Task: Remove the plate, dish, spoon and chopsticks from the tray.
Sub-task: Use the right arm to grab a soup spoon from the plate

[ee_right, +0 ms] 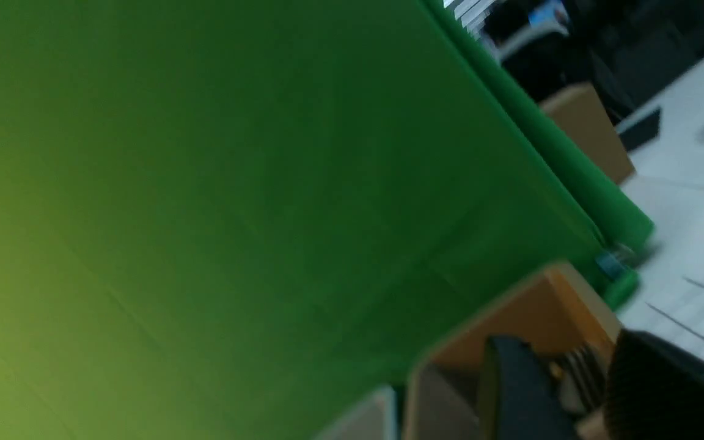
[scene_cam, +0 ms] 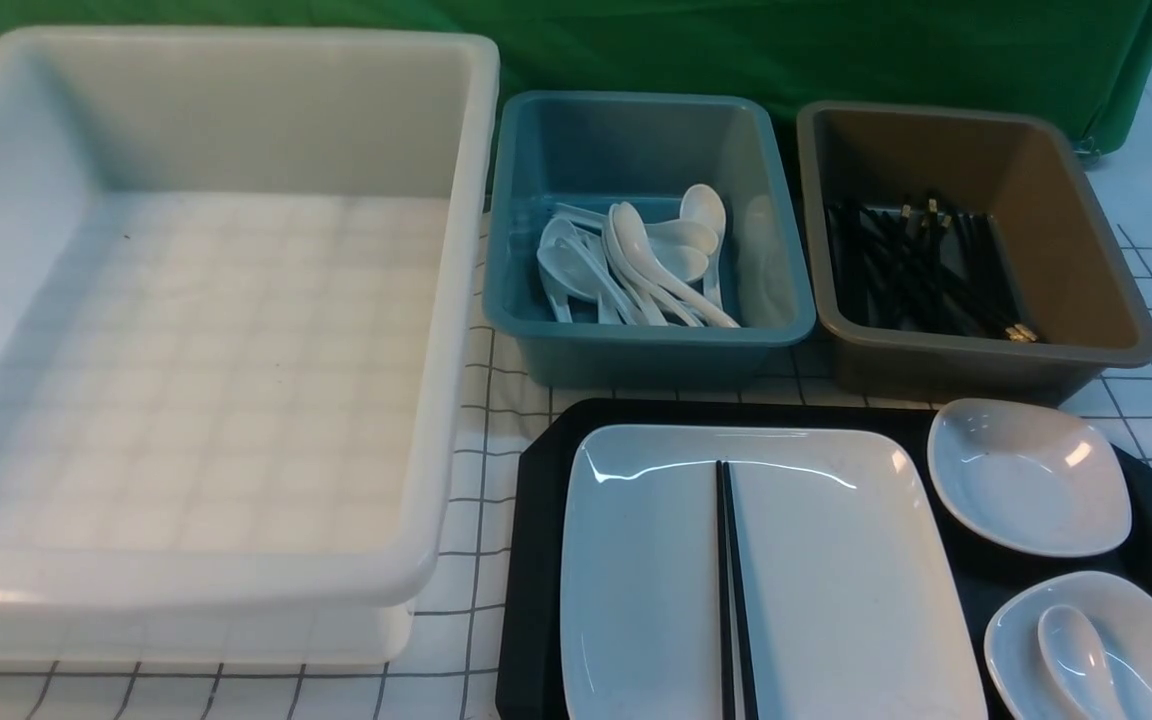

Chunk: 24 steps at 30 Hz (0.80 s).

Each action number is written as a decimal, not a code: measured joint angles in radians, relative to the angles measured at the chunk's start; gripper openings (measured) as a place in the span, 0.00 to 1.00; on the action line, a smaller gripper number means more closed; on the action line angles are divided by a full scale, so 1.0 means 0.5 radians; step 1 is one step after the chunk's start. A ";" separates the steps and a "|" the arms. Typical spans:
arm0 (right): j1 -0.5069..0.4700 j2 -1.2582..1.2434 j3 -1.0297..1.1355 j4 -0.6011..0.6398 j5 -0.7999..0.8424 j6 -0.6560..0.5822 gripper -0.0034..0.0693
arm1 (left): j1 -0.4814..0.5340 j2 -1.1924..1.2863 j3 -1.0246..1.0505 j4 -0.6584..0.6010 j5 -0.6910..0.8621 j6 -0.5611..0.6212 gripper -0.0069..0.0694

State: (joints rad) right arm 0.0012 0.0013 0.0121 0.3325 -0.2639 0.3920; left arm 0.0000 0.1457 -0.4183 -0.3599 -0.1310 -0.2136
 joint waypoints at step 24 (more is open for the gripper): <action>0.515 1.386 -1.587 -0.288 2.249 -0.910 0.06 | -0.631 2.081 -1.141 -0.245 1.935 1.100 0.08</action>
State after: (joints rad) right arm 0.2589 0.6940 -0.7815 0.1883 0.8604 -0.0630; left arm -0.3157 1.1862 -0.9885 -0.4823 0.8365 0.3365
